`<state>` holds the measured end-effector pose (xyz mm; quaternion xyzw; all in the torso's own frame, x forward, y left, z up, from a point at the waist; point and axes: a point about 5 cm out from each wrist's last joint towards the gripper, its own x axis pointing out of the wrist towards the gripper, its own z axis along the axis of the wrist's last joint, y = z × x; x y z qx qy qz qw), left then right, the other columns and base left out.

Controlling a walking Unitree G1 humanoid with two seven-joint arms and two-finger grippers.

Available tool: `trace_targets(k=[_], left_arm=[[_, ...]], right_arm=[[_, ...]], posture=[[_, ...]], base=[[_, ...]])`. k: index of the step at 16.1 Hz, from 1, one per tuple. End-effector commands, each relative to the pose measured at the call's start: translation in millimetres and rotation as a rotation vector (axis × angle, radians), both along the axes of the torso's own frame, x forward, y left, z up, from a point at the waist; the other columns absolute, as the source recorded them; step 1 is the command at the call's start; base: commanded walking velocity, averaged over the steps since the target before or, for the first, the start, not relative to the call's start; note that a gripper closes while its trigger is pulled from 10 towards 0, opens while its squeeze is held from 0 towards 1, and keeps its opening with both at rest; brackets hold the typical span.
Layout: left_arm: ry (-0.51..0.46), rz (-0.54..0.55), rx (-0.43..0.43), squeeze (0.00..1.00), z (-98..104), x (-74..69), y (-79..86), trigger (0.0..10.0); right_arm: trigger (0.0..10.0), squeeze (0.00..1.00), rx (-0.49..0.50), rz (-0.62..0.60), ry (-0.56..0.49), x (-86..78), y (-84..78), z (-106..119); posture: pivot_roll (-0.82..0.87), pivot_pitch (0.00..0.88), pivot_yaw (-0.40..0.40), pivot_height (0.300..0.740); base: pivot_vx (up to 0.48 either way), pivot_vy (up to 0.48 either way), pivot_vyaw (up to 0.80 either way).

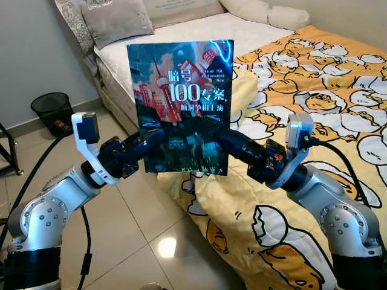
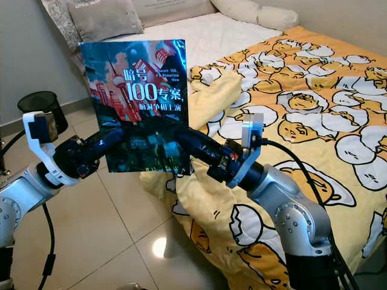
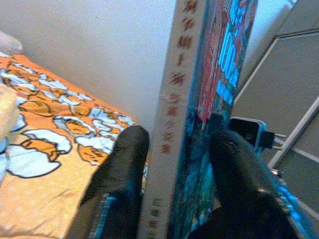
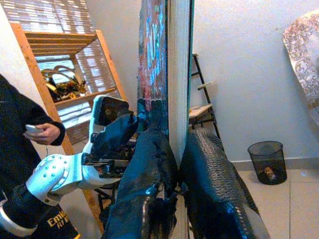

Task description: Clean up the room

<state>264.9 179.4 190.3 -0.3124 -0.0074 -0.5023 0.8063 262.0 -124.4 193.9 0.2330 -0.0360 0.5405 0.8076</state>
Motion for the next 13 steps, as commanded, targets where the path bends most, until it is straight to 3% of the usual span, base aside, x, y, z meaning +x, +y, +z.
trace_targets(k=[1,13], left_arm=[[-0.032,-0.024,-0.005,0.00,8.0,-2.2,-0.4,0.0],[-0.029,-0.040,-0.033,0.00,9.6,-1.3,1.9,0.0]], right_arm=[[10.0,0.00,0.025,0.008,-0.041,1.5,0.2,9.7],[10.0,0.00,0.032,0.008,-0.048,2.2,2.1,12.3]], posture=[[-0.02,0.000,0.076,0.740],[-0.03,0.000,0.087,0.740]], base=[[0.000,0.000,0.00],[0.000,0.000,0.00]])
